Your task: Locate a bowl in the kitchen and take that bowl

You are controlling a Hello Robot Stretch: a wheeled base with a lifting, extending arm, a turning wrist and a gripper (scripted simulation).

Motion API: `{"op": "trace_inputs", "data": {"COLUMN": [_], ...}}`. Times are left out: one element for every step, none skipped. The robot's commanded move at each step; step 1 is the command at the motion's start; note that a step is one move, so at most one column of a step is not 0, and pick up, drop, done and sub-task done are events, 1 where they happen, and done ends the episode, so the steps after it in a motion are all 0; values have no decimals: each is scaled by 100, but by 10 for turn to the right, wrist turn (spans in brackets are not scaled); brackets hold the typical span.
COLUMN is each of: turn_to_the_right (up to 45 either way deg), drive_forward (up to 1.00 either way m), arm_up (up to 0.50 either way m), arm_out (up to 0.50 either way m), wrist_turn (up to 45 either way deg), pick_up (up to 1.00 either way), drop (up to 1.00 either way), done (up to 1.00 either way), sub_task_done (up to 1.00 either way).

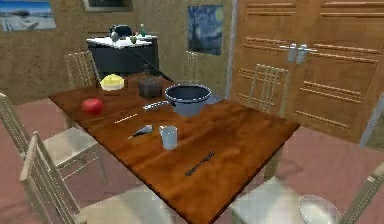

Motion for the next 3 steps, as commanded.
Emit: {"op": "trace_inputs", "data": {"turn_to_the_right": [450,240,0], "drive_forward": [0,0,75], "arm_up": [0,0,0], "arm_out": [0,0,0], "wrist_turn": [0,0,0], "pick_up": [0,0,0], "drop": [0,0,0], "done": [0,0,0], "sub_task_done": [0,0,0]}}
